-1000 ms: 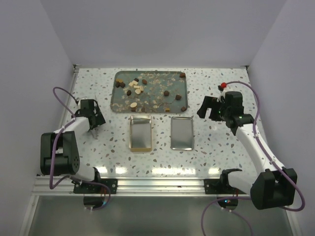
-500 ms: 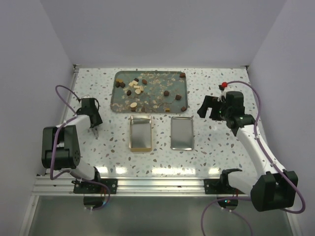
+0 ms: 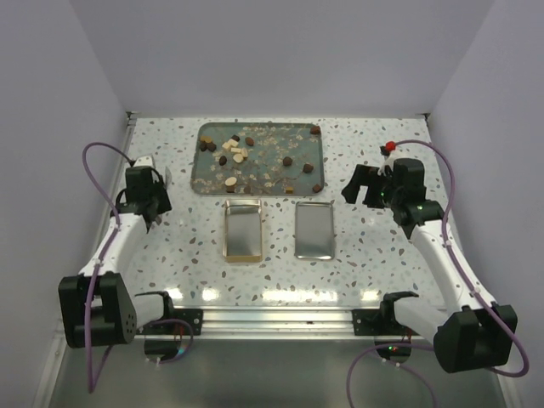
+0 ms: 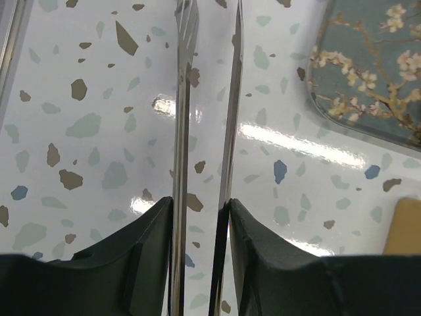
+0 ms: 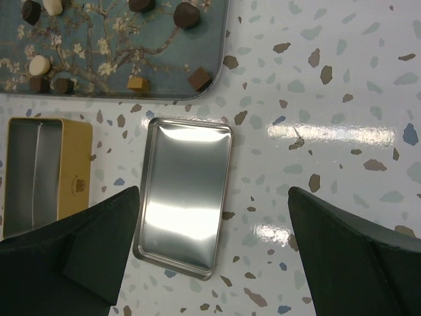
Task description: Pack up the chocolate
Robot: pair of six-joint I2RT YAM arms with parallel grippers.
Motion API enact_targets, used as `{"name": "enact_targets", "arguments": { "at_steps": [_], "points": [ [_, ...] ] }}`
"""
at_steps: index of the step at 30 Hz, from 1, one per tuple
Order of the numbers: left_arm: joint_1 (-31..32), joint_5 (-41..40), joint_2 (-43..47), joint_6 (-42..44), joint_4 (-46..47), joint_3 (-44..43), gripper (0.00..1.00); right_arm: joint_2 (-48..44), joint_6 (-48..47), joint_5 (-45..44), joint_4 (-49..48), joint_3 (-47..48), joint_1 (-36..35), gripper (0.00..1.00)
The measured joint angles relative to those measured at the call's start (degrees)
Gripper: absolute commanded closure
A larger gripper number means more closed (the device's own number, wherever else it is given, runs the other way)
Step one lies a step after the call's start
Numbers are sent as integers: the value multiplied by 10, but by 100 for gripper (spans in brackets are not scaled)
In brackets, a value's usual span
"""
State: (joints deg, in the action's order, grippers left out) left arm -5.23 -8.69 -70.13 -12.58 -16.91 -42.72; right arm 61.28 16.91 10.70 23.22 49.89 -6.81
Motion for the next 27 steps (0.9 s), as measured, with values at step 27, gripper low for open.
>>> {"name": "enact_targets", "arguments": {
  "at_steps": [27],
  "points": [
    [181, 117, 71, 17, -124, -94, 60, -44, -2, 9, 30, 0, 0, 2]
  ]
}}
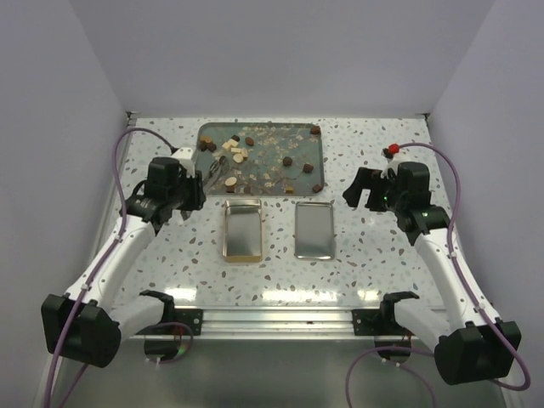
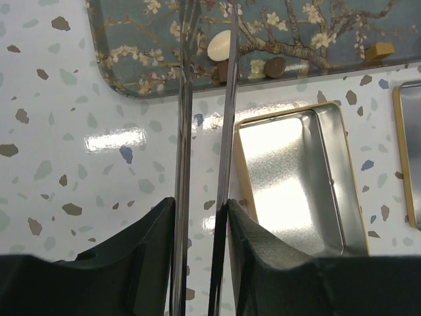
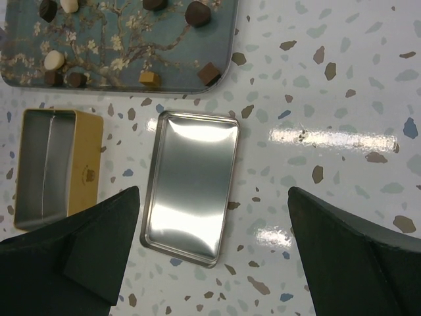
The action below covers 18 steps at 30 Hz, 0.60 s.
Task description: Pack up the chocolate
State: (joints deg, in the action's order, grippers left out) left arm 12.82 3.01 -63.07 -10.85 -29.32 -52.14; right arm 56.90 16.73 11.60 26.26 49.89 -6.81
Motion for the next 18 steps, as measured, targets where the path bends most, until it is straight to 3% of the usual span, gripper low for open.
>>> {"name": "enact_targets", "arguments": {
  "at_steps": [9, 18],
  "points": [
    [75, -77, -65, 2, 0, 9, 60, -1, 1, 1, 2, 0, 0, 2],
    [99, -136, -80, 6, 2, 12, 61, -9, 1, 1, 9, 0, 0, 2]
  ]
}}
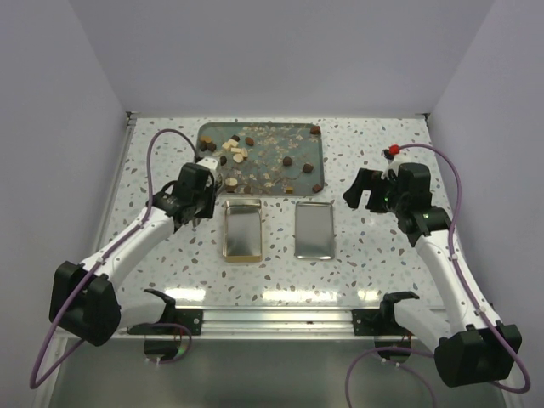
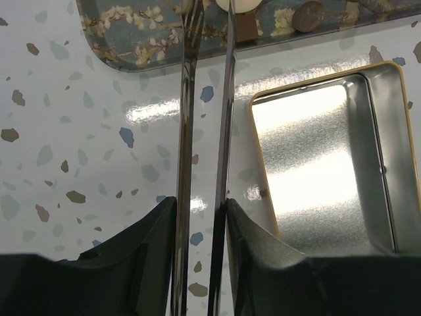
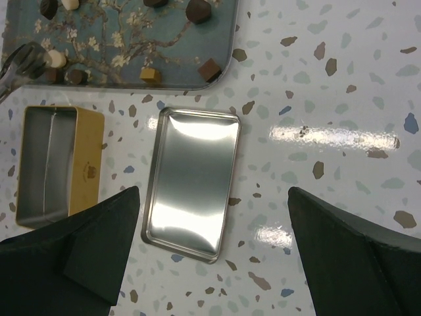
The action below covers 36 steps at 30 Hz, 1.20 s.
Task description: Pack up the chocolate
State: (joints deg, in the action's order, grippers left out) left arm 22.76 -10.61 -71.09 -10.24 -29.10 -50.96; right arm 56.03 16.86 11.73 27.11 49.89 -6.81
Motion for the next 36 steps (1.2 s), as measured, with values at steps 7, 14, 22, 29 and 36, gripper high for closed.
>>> {"name": "enact_targets", "arguments": {
  "at_steps": [7, 14, 22, 29, 36],
  "points": [
    [18, -16, -6, 4, 7, -2, 58, 0, 0, 1, 3, 0, 0, 2],
    [34, -17, -21, 5, 18, -6, 56, 0, 0, 3, 4, 0, 0, 2],
    [37, -18, -45, 7, 23, -10, 56, 0, 0, 5, 7, 0, 0, 2],
    [38, -21, -51, 9, 29, -10, 64, 0, 0, 8, 8, 0, 0, 2],
    [40, -21, -51, 9, 27, -17, 66, 0, 0, 10, 8, 0, 0, 2]
  ]
}}
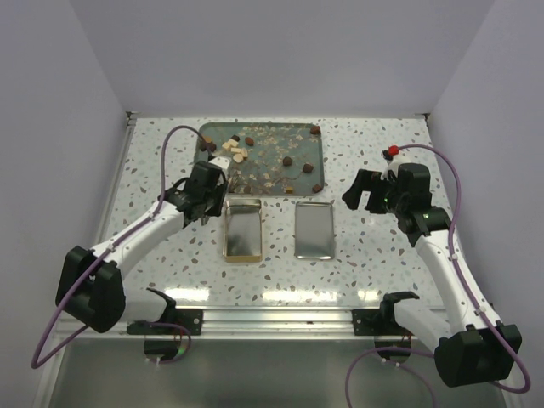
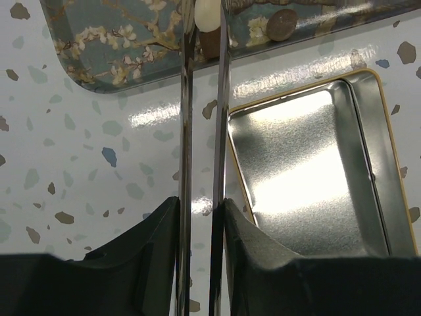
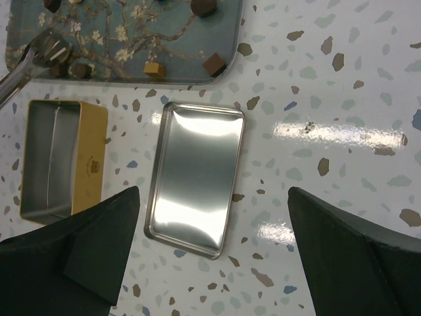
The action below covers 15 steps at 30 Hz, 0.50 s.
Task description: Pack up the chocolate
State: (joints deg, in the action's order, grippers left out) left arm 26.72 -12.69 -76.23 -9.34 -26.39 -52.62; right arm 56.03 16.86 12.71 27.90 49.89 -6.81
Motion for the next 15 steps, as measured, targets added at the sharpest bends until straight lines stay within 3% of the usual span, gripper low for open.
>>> {"name": "enact_targets", "arguments": {
  "at_steps": [15],
  "points": [
    [0, -6, 75, -1, -46, -50, 68, -2, 0, 1, 0, 0, 0, 2]
  ]
}}
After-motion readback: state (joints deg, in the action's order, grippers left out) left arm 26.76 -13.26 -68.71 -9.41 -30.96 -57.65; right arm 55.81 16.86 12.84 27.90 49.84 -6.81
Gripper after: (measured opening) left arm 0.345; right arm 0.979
